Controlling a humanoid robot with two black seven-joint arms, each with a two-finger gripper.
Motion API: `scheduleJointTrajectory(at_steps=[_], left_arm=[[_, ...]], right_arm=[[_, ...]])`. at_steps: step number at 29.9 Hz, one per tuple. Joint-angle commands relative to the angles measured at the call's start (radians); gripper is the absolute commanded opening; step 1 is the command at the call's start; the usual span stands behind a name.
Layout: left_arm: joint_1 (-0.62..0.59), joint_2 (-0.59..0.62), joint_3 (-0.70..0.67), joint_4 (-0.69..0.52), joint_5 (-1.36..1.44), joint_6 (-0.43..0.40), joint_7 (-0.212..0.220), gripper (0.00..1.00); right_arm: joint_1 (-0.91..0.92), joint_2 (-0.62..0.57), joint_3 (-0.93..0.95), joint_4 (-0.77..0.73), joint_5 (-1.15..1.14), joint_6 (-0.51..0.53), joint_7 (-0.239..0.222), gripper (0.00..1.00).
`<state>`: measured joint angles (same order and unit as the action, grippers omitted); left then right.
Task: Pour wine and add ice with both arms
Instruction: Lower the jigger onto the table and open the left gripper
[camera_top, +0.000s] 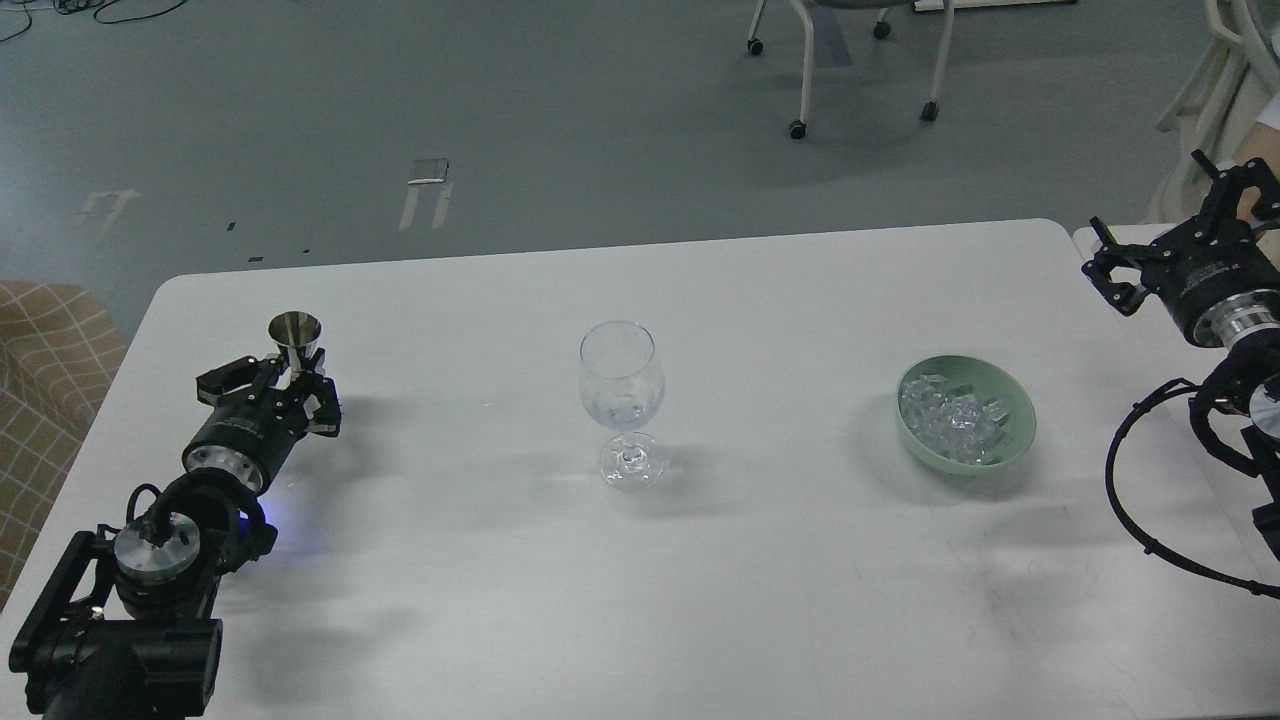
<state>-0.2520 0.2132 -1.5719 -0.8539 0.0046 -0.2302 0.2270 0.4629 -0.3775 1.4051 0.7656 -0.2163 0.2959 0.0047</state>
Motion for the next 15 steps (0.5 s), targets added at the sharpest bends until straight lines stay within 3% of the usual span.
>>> scheduleJointTrajectory(at_steps=[1,12,15], left_arm=[[-0.001,0.0,0.001,0.009,0.0,-0.001,0.0,0.34],[-0.029,0.002,0.004,0.064,0.003,-0.021,-0.001,0.36],[-0.03,0.003,0.004,0.064,0.005,-0.021,0.0,0.43]], right_arm=[[-0.001,0.0,0.0,0.0,0.0,0.0,0.0,1.0],[-0.001,0.0,0.003,0.0,0.0,0.0,0.0,1.0],[-0.001,0.0,0.003,0.001,0.0,0.0,0.0,1.0]])
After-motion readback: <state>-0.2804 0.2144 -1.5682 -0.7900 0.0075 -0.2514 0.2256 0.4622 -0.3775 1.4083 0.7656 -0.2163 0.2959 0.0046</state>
